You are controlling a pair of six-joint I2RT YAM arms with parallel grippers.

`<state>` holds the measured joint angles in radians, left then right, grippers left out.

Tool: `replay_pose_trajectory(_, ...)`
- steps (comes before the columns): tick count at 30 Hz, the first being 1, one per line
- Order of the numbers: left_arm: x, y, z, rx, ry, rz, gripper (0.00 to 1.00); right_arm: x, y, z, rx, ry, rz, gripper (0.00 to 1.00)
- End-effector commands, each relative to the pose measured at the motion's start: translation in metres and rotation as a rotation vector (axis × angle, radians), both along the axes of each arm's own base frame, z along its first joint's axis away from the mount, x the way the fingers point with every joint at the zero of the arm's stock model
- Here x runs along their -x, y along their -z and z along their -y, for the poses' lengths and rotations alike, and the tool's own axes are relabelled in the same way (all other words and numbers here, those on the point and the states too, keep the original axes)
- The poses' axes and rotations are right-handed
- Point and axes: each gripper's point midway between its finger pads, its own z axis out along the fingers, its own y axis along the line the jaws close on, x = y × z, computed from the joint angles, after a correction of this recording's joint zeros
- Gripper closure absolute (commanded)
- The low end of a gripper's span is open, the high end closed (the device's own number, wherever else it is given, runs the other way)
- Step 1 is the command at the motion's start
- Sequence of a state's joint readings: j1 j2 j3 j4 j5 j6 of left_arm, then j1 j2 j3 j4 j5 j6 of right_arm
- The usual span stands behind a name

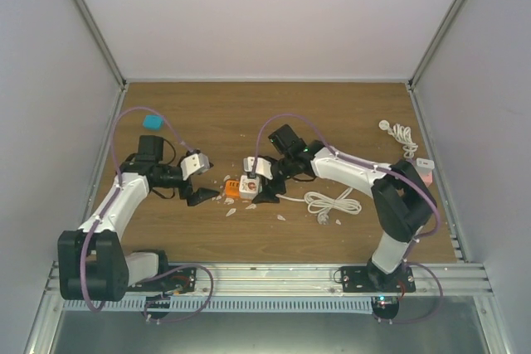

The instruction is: Pull the plug off the socket

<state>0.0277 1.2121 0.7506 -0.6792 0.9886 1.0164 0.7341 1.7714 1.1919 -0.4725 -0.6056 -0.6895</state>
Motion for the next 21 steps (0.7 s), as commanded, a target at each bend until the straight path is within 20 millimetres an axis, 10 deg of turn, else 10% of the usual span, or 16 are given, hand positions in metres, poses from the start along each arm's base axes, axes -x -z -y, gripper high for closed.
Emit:
replay_pose_trajectory(1, 0.000, -0.005, 0.019, -0.002, 0.058, 0.080, 0.01, 0.011, -0.014, 0.013, -0.031, 0.017, -0.033, 0.05)
replay_pose_trajectory(21, -0.019, 0.027, 0.097, -0.112, 0.286, 0.177, 0.02, -0.005, 0.017, 0.053, 0.001, 0.198, -0.038, 0.23)
